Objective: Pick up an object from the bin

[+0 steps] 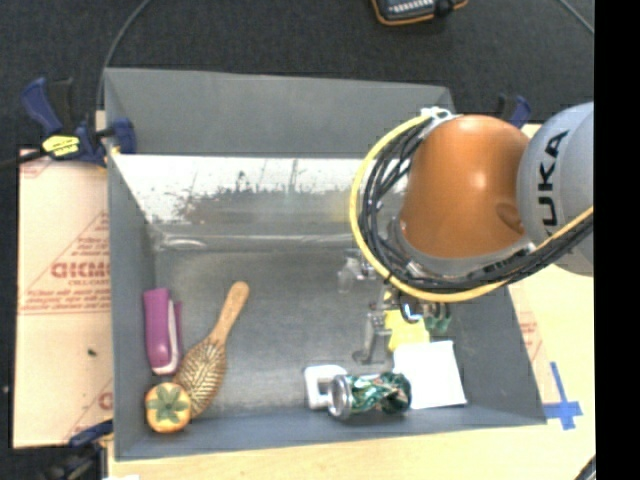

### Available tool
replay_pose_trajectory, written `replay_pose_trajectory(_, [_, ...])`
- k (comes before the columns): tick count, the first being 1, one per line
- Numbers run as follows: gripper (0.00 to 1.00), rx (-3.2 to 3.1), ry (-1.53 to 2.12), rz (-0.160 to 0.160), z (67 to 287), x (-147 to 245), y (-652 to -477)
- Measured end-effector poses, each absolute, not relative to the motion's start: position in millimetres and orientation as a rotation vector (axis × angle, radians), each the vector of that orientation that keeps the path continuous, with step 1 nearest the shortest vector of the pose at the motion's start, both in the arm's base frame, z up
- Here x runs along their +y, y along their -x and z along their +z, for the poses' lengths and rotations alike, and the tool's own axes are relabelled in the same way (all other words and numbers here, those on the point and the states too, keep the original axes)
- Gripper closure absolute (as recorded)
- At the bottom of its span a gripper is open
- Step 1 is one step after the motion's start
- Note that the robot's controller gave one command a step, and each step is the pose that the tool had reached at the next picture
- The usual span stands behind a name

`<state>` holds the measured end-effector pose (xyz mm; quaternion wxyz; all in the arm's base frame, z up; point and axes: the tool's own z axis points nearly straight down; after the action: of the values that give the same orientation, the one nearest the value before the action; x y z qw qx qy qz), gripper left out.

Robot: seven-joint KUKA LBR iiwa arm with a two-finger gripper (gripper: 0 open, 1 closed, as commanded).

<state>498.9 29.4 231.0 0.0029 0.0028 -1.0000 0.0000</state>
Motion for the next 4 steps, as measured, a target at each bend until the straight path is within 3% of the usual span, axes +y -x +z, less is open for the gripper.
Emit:
replay_pose_trajectory(1, [0.0, -3.145, -0.006, -0.001, 235.5, 29.4, -500.5])
replay_pose_trajectory(2, [0.0, -3.134, -0.222, -0.004, 97.1, 11.6, -478.9])
replay_pose_trajectory(3, [0.0, -3.154, -0.275, 0.002, 160.3, 12.6, -474.4])
replay_pose_trajectory(4, [0.0, -3.143, 0.376, -0.007, 99.8, 13.2, -515.2])
